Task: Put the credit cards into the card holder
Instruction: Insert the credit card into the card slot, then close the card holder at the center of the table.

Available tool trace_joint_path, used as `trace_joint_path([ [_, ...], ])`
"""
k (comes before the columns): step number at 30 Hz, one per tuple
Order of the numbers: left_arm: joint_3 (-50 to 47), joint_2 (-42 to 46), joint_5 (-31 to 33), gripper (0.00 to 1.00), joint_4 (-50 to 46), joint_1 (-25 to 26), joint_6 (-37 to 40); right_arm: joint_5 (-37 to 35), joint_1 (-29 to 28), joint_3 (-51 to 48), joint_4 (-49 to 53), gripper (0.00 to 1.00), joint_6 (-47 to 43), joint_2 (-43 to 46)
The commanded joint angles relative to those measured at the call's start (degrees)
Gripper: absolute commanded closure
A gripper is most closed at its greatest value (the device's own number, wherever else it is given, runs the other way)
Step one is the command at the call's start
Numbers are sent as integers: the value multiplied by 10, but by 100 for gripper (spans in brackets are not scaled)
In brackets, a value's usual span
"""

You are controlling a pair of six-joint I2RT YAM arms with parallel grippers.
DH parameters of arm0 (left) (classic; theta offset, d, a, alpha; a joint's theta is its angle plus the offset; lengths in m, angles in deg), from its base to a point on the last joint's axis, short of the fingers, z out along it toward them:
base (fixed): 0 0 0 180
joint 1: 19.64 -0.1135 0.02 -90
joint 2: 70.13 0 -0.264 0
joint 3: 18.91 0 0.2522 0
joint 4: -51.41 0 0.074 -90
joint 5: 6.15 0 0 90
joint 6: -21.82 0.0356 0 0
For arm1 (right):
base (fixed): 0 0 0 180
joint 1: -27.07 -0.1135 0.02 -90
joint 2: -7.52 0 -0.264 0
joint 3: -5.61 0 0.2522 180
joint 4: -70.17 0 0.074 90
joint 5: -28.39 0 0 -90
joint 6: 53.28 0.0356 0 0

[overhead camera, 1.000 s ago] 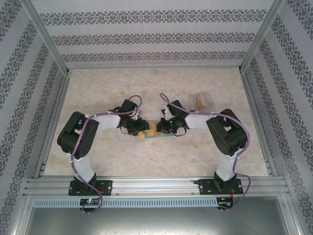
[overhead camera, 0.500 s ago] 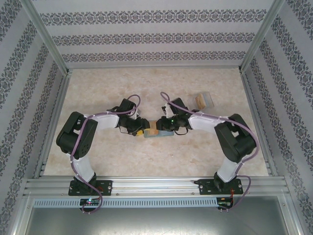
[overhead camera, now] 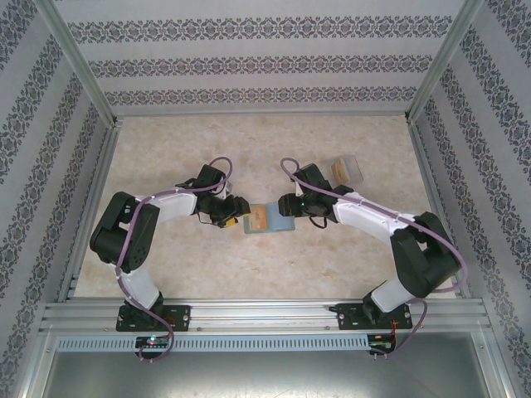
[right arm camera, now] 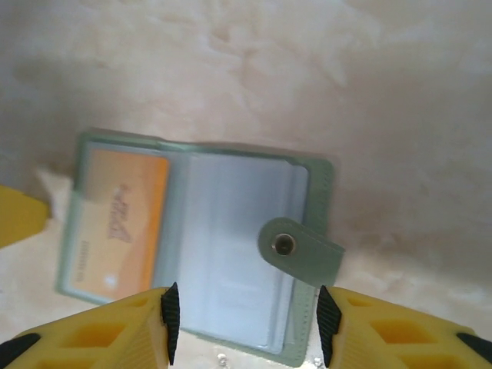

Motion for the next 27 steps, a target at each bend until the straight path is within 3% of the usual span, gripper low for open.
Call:
trace_joint_path([
  [1, -9, -11, 3, 43, 1, -3, 10, -28, -7, 16, 8, 45, 4, -29],
  [12, 5, -37, -21, 45, 17, 1, 8, -59, -8, 34, 4, 52, 11, -79],
  [18, 12, -44, -22, 45, 11, 2, 10, -101, -6, 24, 5, 53, 15, -66],
  [27, 15, -47, -18, 45, 10, 6, 8, -141, -5, 1, 3, 63, 15, -35],
])
